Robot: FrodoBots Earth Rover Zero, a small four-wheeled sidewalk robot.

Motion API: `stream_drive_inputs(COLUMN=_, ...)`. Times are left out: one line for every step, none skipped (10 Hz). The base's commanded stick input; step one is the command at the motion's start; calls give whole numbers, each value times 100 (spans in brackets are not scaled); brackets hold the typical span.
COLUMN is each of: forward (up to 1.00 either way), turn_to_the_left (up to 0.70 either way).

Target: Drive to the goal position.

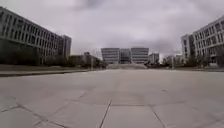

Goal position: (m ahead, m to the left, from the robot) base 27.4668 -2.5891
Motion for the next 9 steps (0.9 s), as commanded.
stream_drive_inputs(forward=100, turn_to_the_left=0)
stream_drive_inputs(forward=100, turn_to_the_left=0)
stream_drive_inputs(forward=100, turn_to_the_left=0)
stream_drive_inputs(forward=100, turn_to_the_left=0)
stream_drive_inputs(forward=100, turn_to_the_left=0)
stream_drive_inputs(forward=100, turn_to_the_left=0)
stream_drive_inputs(forward=100, turn_to_the_left=0)
stream_drive_inputs(forward=100, turn_to_the_left=0)
stream_drive_inputs(forward=100, turn_to_the_left=0)
